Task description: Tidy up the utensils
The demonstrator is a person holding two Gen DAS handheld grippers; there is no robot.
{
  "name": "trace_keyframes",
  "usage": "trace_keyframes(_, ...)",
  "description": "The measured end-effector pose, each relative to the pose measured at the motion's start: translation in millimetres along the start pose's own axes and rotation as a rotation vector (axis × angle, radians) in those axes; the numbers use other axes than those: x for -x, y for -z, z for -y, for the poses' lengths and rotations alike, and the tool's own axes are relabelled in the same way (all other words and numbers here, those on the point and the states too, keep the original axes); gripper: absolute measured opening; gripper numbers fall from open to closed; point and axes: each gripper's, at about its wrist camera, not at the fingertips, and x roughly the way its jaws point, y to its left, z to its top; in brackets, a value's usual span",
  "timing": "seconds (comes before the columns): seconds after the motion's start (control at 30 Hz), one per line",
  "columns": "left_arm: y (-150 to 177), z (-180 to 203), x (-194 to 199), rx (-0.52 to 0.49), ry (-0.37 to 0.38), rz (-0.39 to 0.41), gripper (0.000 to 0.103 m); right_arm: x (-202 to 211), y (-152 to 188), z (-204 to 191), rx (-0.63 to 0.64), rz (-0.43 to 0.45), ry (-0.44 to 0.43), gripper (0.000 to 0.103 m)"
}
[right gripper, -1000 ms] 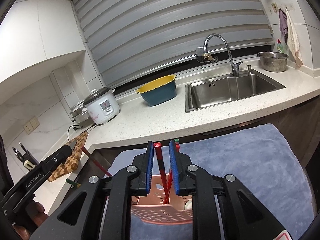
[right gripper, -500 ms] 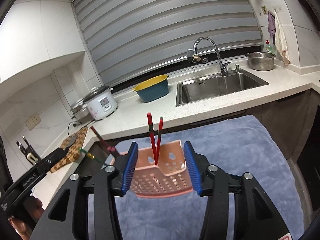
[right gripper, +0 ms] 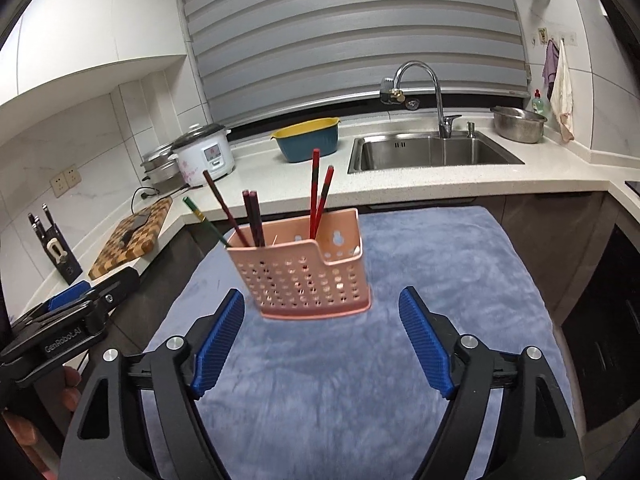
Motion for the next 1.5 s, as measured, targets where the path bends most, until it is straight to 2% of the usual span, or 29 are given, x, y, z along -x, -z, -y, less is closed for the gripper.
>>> trace_keyframes(0.13,13,-1,1,0.003,0.0,-0.044,0.096,4,11,-1,0.01,-0.03,0.019,0.077)
trace_keyframes(0.27,23,3,3,-0.012,-0.021,-0.062,0.096,8,20,-1,0.014,-0.044,0.041,0.083)
trace_keyframes(0.47,33,5,4,-0.019,-0.045,-0.085,0.096,11,28,-5,0.038,-0.043,0.072,0.085)
trace_keyframes(0.57,35,8,5,-0.035,-0.056,-0.088,0.096,9,31,-7,0.051,-0.054,0.078,0.089)
trace_keyframes(0.6,36,9,5,-0.038,-0.059,-0.089,0.096,9,32,-8,0.051,-0.059,0.077,0.097)
trace_keyframes(0.63,35,10,6,-0.041,-0.061,-0.089,0.096,9,33,-9,0.052,-0.063,0.076,0.097)
trace_keyframes(1.5,43,16,6,-0.082,-0.123,-0.107,0.096,7,43,-14,0.089,-0.074,0.114,0.097)
